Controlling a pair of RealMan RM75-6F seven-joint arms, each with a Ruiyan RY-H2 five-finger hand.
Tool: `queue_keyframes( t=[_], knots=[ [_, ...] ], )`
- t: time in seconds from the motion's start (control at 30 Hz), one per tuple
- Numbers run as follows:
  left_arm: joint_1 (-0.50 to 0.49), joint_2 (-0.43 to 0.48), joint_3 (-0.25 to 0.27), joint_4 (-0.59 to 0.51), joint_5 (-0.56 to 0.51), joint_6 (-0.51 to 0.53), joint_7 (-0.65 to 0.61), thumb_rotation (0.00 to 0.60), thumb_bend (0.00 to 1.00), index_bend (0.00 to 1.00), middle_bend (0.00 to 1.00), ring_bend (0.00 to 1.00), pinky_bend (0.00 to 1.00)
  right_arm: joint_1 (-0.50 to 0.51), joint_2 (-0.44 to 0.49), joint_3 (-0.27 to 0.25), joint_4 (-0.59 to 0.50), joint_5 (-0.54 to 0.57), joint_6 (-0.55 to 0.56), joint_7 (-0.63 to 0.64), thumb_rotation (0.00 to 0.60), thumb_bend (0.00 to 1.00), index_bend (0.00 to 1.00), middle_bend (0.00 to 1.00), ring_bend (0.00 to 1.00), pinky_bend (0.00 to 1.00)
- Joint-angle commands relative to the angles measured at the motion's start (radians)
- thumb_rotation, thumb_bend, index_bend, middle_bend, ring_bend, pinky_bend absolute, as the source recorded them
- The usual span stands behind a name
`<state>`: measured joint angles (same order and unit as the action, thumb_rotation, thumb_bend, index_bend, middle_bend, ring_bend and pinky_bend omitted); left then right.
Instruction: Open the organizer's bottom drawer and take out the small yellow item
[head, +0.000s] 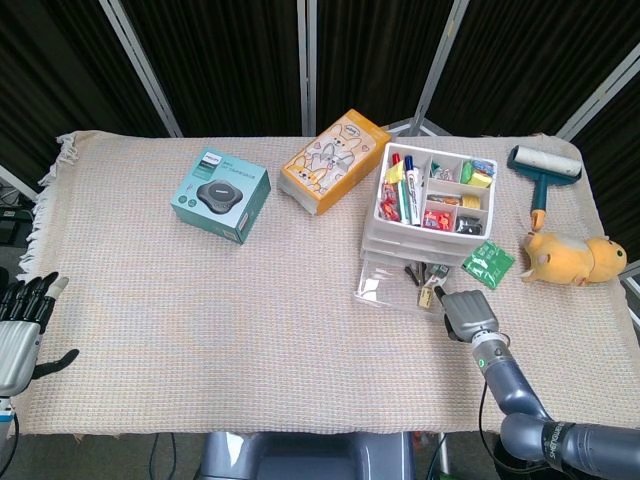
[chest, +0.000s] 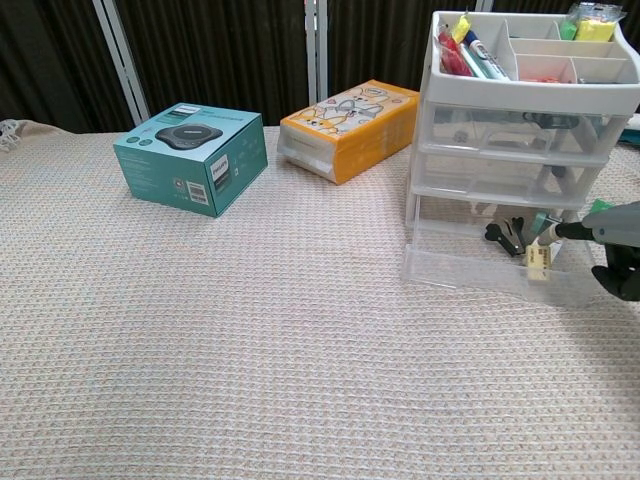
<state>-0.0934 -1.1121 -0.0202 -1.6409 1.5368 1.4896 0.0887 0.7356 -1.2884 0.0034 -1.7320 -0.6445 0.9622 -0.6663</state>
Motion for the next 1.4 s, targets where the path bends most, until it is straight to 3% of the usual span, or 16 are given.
queue_keyframes(
  t=[0.03,0.1,0.17,0.37,0.57,0.87,1.0,1.4],
  knots=[
    [0.0,0.0,0.0,0.001,0.0,0.001,-0.002,0.6,0.16,0.0,0.0,0.0,0.0,-0.009,0.003,0.008,-0.007,-0.033,0.021,0.024,0.6,0.57,0.08,0.96,0.98,0.63],
    [0.001,0.0,-0.001,0.002,-0.002,0.001,-0.003,0.6,0.16,0.0,0.0,0.0,0.0,-0.028,0.005,0.019,-0.008,-0.098,0.059,0.063,0.6,0.4,0.1,0.95,0.97,0.63],
    [0.0,0.0,-0.002,0.002,-0.003,0.001,-0.003,0.6,0.16,0.0,0.0,0.0,0.0,-0.059,0.001,0.026,0.014,-0.243,0.161,0.095,0.6,0.31,0.13,0.95,0.96,0.63],
    [0.003,-0.001,-0.002,-0.001,0.001,0.009,0.0,0.6,0.16,0.0,0.0,0.0,0.0,-0.113,-0.021,0.001,0.161,-0.584,0.303,0.222,0.6,0.15,0.21,0.95,0.96,0.63],
    [0.002,-0.003,-0.002,-0.001,0.002,0.008,0.004,0.6,0.16,0.0,0.0,0.0,0.0,-0.122,-0.031,-0.016,0.287,-0.748,0.335,0.313,0.6,0.01,0.32,0.97,0.97,0.63],
    [-0.002,-0.009,-0.003,0.004,-0.003,0.0,0.012,0.6,0.16,0.0,0.0,0.0,0.0,-0.103,-0.07,-0.068,0.498,-0.942,0.307,0.494,0.6,0.0,0.46,0.99,0.98,0.63],
    [-0.003,-0.012,-0.003,0.004,-0.004,-0.003,0.018,0.6,0.16,0.0,0.0,0.0,0.0,-0.094,-0.09,-0.084,0.549,-0.992,0.289,0.519,0.6,0.0,0.46,0.99,0.98,0.63],
    [-0.004,-0.015,-0.003,0.004,-0.007,-0.005,0.024,0.6,0.16,0.0,0.0,0.0,0.0,-0.076,-0.147,-0.063,0.634,-1.032,0.271,0.556,0.6,0.0,0.44,1.0,0.99,0.63]
  ],
)
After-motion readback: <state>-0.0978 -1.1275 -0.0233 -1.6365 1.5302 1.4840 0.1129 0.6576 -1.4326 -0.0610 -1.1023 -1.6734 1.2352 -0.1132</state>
